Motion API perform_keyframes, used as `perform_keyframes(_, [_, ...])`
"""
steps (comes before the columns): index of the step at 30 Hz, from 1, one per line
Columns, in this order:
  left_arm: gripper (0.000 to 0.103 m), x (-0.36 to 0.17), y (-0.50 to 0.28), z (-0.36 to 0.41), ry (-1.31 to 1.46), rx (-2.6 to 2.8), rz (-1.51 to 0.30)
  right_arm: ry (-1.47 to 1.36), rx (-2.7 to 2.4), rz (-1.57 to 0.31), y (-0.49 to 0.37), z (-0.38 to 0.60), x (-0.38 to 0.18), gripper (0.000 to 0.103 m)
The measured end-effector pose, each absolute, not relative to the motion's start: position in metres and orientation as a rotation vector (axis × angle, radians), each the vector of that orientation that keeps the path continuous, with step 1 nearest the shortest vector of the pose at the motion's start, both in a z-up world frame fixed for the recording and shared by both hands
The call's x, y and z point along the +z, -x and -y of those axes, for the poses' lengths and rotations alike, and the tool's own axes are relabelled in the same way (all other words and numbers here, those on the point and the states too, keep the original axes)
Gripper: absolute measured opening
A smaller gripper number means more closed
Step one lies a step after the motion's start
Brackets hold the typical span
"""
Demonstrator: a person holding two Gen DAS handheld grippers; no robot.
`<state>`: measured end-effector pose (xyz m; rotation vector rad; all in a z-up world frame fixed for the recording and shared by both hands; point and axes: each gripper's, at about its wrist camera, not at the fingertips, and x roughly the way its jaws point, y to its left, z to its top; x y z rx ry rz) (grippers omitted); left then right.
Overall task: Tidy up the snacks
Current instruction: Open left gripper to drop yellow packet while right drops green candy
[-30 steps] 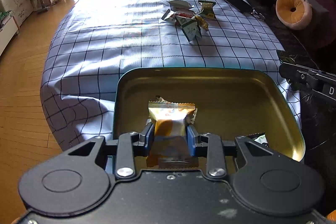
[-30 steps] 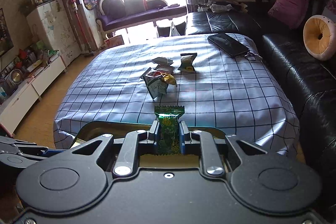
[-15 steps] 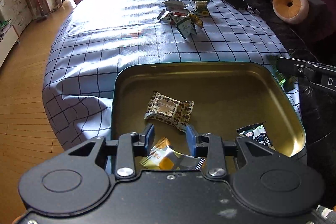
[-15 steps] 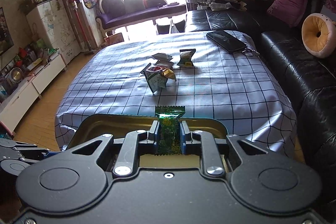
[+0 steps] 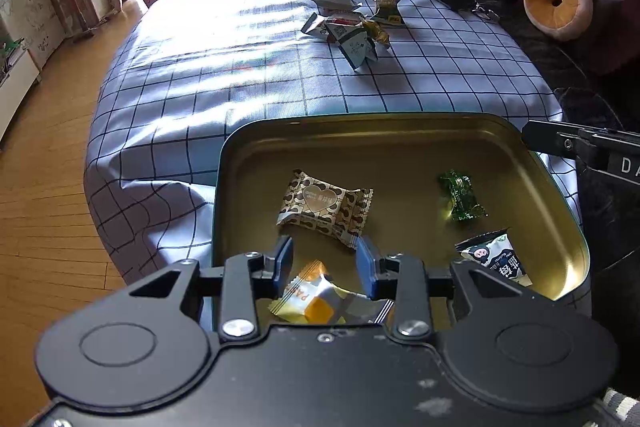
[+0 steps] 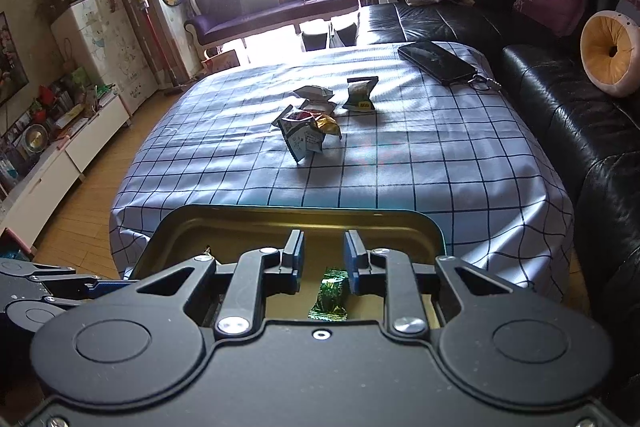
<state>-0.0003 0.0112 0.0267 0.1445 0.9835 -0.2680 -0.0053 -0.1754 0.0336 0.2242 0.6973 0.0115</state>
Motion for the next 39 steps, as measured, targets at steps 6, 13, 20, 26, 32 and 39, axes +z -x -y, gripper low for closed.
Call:
perform_keyframes(6, [0.037,0.024,-0.001,-0.010,-0.147,-0.267,-0.994,-0.226,0.014,-0.717,0.004,0.174,0.031,0.033])
perform_keyframes(13, [0.037,0.023,-0.002,-0.008,-0.150,-0.271,-0.994,-0.228,0.020,-0.730,0.003,0.173,0.029,0.033])
perform_keyframes(20, [0.038,0.023,-0.004,-0.007,-0.148,-0.275,-1.003,-0.230,0.023,-0.741,0.001,0.173,0.026,0.033])
perform_keyframes(26, [0.039,0.022,-0.007,-0.007,-0.146,-0.270,-1.007,-0.234,0.024,-0.755,-0.002,0.174,0.023,0.033])
perform_keyframes(32, [0.040,0.022,-0.009,-0.007,-0.152,-0.257,-0.997,-0.238,0.027,-0.775,-0.004,0.174,0.019,0.033])
perform_keyframes(39, [0.040,0.019,-0.014,-0.005,-0.164,-0.257,-0.998,-0.241,0.033,-0.804,-0.009,0.174,0.013,0.033])
